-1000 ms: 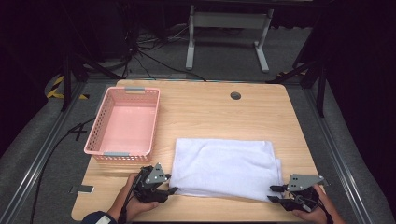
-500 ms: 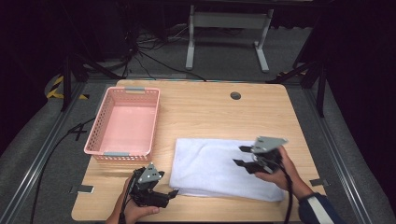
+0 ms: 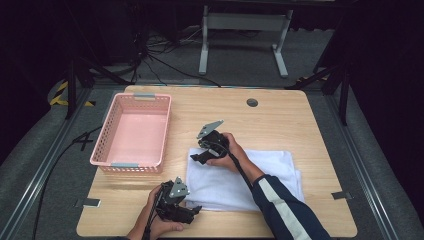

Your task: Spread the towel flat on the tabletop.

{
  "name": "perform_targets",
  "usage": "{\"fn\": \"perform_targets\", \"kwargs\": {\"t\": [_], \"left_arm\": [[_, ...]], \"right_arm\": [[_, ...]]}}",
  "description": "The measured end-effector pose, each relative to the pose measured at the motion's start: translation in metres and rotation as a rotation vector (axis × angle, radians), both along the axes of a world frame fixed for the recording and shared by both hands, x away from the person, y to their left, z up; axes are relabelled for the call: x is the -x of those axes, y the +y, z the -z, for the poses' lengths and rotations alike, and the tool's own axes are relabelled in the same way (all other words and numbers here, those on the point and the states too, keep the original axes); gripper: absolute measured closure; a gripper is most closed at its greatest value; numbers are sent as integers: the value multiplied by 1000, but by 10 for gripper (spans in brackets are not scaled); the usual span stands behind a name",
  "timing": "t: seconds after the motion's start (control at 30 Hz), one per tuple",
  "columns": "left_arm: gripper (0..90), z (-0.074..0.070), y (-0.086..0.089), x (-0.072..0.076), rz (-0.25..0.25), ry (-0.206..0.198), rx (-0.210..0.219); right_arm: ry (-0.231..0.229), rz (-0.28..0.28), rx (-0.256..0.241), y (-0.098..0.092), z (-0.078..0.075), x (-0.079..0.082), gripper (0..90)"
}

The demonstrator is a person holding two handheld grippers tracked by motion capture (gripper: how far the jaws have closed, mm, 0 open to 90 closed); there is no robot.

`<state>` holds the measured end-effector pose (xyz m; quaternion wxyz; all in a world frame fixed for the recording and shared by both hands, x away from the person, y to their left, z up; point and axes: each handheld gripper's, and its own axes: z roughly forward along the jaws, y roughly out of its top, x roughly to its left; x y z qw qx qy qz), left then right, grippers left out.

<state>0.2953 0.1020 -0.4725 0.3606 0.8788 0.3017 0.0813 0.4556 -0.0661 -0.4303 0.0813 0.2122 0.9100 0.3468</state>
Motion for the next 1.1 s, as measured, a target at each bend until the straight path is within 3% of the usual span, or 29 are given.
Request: {"fn": "perform_targets", "kwargs": {"t": [0.03, 0.2, 0.3, 0.4, 0.53, 0.63, 0.7, 0.8, 0.87, 0.9, 1.0, 1.1], "left_arm": [[157, 1, 0, 0, 5, 0, -7], [136, 3, -3, -1, 4, -31, -18], [100, 5, -6, -2, 4, -46, -23], [98, 5, -7, -4, 7, -55, -23], [132, 4, -7, -5, -5, -57, -19], [213, 4, -8, -8, -15, -69, -7], [399, 3, -9, -10, -10, -83, 5], [416, 3, -9, -10, -6, -81, 12], [408, 2, -9, -10, -5, -75, 6], [371, 2, -9, -9, 4, -74, -3], [297, 3, -9, -8, 9, -65, -4], [231, 2, -12, -5, -11, -55, -23]], "right_arm": [[17, 0, 2, 3, 2, -2, 363], [14, 13, 48, 13, 10, -9, 347], [37, 14, 119, 18, 22, -14, 320], [43, 11, 105, 17, 23, -17, 317], [59, -26, 116, 19, 20, -15, 451], [79, -45, 130, 20, 17, -12, 621], [97, -38, 142, 20, 15, -10, 691], [108, -56, 165, 18, 13, -11, 647], [98, -26, 200, 17, 10, -12, 431], [115, -24, 186, 12, 7, -12, 393], [129, -30, 184, 8, 8, -12, 387], [110, -44, 188, 9, 12, -10, 410]]}}
